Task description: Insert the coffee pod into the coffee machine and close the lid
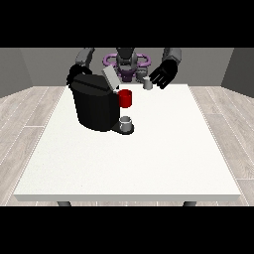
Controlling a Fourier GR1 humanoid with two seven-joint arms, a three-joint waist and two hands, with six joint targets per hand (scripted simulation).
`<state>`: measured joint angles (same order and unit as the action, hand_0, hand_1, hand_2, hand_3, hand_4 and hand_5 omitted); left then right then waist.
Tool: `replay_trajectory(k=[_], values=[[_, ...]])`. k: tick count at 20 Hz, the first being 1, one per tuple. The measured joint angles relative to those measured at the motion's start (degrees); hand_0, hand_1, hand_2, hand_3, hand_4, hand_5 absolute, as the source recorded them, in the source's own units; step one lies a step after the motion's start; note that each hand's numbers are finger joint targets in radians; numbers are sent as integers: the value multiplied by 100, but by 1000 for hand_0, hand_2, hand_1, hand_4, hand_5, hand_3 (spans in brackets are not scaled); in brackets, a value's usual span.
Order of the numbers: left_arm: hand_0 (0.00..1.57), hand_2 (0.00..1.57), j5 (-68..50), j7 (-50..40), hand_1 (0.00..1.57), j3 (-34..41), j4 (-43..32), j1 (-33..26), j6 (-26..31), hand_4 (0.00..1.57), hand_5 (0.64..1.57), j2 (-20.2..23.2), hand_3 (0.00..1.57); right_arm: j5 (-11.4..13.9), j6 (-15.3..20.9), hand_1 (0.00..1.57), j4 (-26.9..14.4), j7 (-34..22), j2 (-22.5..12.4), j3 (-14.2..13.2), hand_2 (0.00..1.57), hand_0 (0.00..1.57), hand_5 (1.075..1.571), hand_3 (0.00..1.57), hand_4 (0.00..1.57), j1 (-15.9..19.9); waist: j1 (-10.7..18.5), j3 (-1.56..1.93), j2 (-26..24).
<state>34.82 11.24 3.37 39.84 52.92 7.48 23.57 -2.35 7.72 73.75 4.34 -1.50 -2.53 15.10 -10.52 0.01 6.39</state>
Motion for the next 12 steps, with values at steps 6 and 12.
replay_trajectory(k=[6,12], values=[[1239,1262,-30,-284,1239,258,-109,476,-64,476,1571,131,1198,91,11,0,279,-174,-1,156,0,0,1571,0,511,112,-332,-1,187],[1278,1332,-60,-355,1278,398,-163,972,120,519,1571,349,1265,142,62,0,384,-208,-63,123,0,0,1571,0,548,311,-485,0,472]])
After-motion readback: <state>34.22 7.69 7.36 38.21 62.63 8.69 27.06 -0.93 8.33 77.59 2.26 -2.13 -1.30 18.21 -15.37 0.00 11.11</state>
